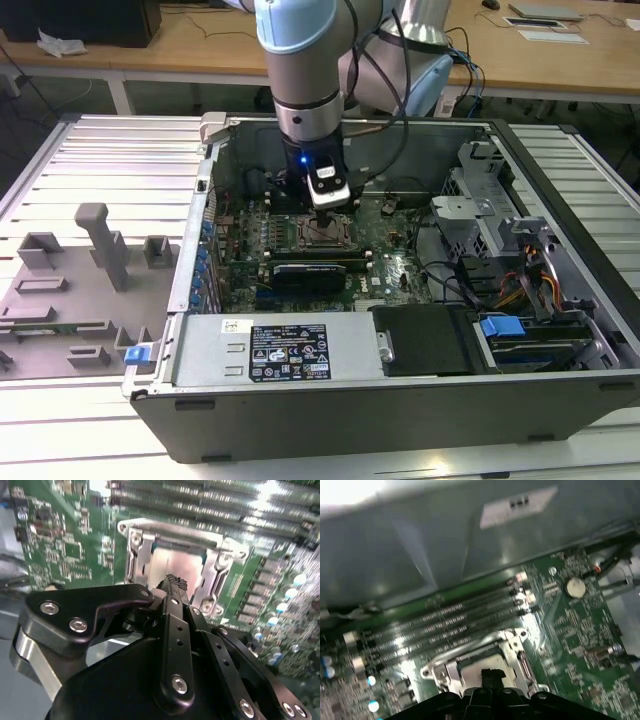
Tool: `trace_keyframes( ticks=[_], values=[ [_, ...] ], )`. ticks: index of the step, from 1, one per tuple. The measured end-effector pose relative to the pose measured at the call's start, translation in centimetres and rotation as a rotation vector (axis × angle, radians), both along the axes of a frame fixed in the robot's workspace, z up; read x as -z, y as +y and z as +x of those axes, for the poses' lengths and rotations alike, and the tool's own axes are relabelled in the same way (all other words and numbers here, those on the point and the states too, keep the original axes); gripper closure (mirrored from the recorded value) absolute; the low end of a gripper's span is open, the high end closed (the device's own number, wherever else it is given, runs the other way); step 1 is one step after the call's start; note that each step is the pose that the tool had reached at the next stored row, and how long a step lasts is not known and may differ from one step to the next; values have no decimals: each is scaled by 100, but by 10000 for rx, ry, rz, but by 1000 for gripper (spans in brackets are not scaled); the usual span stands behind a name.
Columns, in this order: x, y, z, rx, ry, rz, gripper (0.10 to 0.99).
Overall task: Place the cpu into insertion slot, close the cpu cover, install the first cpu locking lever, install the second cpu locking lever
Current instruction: 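Install the first cpu locking lever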
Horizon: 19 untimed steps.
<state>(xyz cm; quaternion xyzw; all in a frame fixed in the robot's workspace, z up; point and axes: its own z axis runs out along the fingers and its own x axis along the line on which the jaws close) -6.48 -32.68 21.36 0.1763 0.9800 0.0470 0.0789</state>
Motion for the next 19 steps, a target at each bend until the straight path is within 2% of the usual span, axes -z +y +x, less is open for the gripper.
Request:
trace_keyframes(
  ticks=[4,9,13,14,16,18,19],
  values=[
    [-10,-16,0,1,2,-83,980],
    [-175,-16,0,-1,2,-214,980],
    [-177,-15,0,0,0,-213,980],
    [-177,-15,1,-1,30,-215,980],
    [-175,-15,1,-3,357,-222,980],
    [-176,-16,1,-4,400,-223,980],
    [-174,-16,15,-135,399,-225,980]
  ],
)
